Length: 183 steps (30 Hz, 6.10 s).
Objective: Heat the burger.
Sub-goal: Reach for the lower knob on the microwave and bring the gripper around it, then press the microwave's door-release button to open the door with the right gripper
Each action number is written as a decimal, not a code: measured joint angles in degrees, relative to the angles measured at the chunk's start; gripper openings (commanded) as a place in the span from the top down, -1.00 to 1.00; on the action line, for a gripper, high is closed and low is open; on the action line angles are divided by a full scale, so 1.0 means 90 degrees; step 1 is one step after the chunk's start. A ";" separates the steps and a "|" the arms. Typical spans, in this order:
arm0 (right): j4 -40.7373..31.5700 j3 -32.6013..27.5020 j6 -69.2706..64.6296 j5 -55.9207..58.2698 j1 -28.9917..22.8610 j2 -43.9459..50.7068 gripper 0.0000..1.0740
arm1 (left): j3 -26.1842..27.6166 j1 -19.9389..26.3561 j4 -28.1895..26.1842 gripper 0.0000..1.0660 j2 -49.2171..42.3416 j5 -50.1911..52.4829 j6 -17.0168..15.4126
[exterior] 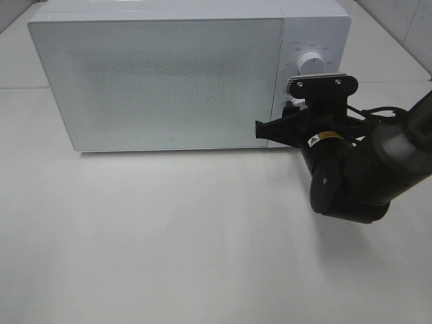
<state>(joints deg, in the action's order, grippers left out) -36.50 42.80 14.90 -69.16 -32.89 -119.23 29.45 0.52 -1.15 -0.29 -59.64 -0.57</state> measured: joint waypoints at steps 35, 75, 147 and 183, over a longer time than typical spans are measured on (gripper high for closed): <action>-0.0013 -0.0045 -1.0759 -0.0064 0.0000 0.0000 0.77 | 0.0000 0.0000 0.0000 -0.88 0.0000 0.0000 0.0000; -0.0178 -0.0045 -1.1275 -0.0057 -0.0006 0.0013 0.17 | 0.0000 0.0000 0.0000 -0.88 0.0000 0.0000 0.0000; 0.4469 -0.0573 -0.2209 1.0530 0.0815 0.6226 -0.17 | 0.0000 0.0000 0.0000 -0.88 0.0000 0.0000 0.0006; 0.5017 -0.0802 -0.1700 1.3980 0.1375 1.1733 -0.42 | 0.0000 0.0000 0.0006 -0.88 0.0000 0.0000 0.0006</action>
<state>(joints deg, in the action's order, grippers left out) 8.65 35.58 -0.40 56.67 -20.51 -13.64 29.45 0.52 -1.09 -0.29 -59.64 -0.52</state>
